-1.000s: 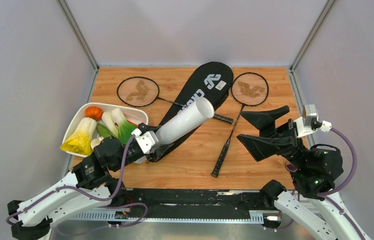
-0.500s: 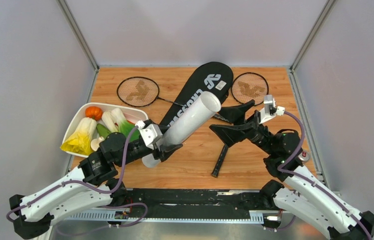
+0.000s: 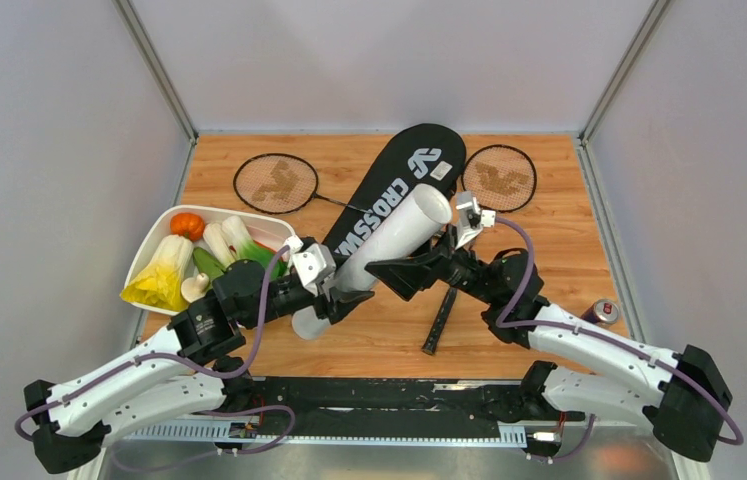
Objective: Pack up the badminton gear
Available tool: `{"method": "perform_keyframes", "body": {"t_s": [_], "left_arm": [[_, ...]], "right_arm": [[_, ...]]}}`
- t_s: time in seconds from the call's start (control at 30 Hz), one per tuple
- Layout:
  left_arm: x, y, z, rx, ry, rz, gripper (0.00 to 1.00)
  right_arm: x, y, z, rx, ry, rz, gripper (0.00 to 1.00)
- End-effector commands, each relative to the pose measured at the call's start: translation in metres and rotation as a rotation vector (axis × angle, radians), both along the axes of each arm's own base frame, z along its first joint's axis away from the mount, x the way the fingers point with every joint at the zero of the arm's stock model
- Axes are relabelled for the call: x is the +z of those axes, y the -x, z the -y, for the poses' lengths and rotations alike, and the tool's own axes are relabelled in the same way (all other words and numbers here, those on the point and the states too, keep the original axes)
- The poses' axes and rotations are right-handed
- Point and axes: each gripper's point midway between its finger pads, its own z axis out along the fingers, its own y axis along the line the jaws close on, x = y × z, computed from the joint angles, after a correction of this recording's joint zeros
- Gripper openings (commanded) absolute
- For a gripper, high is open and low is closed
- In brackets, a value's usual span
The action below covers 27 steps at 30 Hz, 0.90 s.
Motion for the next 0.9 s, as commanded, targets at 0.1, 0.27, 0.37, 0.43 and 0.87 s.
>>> {"method": "perform_keyframes", "body": {"t_s": [0.1, 0.27, 0.37, 0.43, 0.87], "left_arm": [[0.04, 0.004, 0.0, -0.019, 0.101, 0.074, 0.82], [0.028, 0.001, -0.008, 0.001, 0.051, 0.138, 0.82], [0.017, -0.005, -0.015, 0.043, 0.014, 0.153, 0.82], [0.013, -0.011, -0.022, 0.09, -0.006, 0.154, 0.82], [-0.016, -0.018, -0.047, 0.164, -0.14, 0.181, 1.0]], "right_arm": [[0.042, -0.001, 0.005, -0.023, -0.163, 0.064, 0.61], [0.047, -0.014, 0.013, -0.109, -0.178, 0.044, 0.54], [0.052, -0.026, 0.02, -0.172, -0.165, 0.039, 0.52], [0.054, -0.04, 0.028, -0.225, -0.146, 0.017, 0.5], [-0.029, -0.169, 0.187, -0.831, 0.324, -0.42, 0.51]]}}
